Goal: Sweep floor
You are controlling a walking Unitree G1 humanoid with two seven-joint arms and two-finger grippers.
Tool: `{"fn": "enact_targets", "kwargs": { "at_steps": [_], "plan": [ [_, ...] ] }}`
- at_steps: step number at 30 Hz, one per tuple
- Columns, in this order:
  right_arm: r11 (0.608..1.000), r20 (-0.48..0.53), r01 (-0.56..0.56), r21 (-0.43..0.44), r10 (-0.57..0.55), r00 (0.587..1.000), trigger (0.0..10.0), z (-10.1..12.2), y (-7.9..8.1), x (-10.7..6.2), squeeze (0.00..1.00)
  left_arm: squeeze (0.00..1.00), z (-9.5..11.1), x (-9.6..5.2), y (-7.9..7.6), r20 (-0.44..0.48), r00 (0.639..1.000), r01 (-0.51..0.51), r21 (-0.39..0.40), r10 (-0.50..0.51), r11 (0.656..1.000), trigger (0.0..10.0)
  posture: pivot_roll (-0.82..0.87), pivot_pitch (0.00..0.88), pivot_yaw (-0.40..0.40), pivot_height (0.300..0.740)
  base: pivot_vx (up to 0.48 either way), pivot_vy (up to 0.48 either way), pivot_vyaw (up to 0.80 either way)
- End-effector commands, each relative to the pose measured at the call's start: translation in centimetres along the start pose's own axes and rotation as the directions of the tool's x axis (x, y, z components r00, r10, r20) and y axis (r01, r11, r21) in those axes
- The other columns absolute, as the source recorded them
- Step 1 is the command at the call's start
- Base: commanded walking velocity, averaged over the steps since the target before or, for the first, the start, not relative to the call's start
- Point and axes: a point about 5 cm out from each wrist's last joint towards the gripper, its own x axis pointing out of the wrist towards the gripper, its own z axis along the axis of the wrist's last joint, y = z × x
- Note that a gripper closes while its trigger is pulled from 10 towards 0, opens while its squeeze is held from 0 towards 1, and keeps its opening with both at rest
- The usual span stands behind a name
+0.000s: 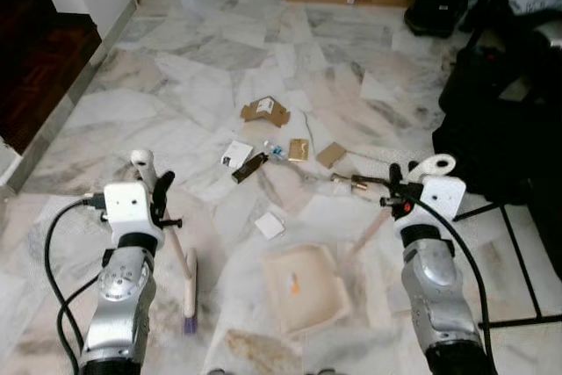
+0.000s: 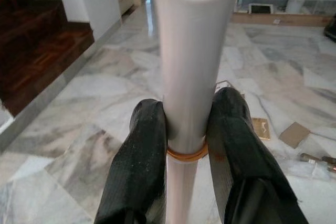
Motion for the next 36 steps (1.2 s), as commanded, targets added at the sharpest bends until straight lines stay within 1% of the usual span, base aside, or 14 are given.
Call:
{"fn": "enact_targets", "kwargs": {
  "at_steps": [1,2,8,21,36],
  "plan": [
    [0.999,0.02,-0.003,0.038,0.002,1.0,10.0,0.55,0.23,0.22,0.0,0.0,0.44,0.01,0.19,0.028,1.0,-0.011,0.006,0.011,1.0,10.0,-0.12,0.179,-0.023,0.74,0.266,0.0,0.0],
    [0.999,0.019,-0.004,0.038,0.003,1.0,10.0,0.54,0.24,0.22,0.0,0.0,0.44,0.0,0.19,0.029,1.0,-0.011,0.006,0.011,1.0,10.0,-0.12,0.179,-0.023,0.74,0.266,0.0,0.0],
    [0.999,0.021,-0.011,0.044,0.01,1.0,10.0,0.55,0.28,0.25,0.0,0.0,0.49,0.03,0.12,0.03,0.999,-0.015,0.006,0.015,1.0,10.0,-0.12,0.186,-0.026,0.74,0.265,0.0,-0.69],
    [0.999,0.029,-0.019,0.043,0.017,0.999,10.0,0.7,0.53,0.16,0.0,0.0,0.88,0.25,0.3,0.039,0.999,-0.02,0.01,0.02,1.0,10.0,-0.12,0.195,-0.023,0.74,0.264,0.0,0.0],
    [0.999,0.026,-0.015,0.043,0.014,1.0,10.0,0.68,0.36,0.18,0.0,0.0,1.33,0.4,0.45,0.052,0.998,-0.028,0.012,0.027,1.0,10.0,-0.12,0.201,-0.028,0.74,0.264,0.0,0.0]
  ]
}}
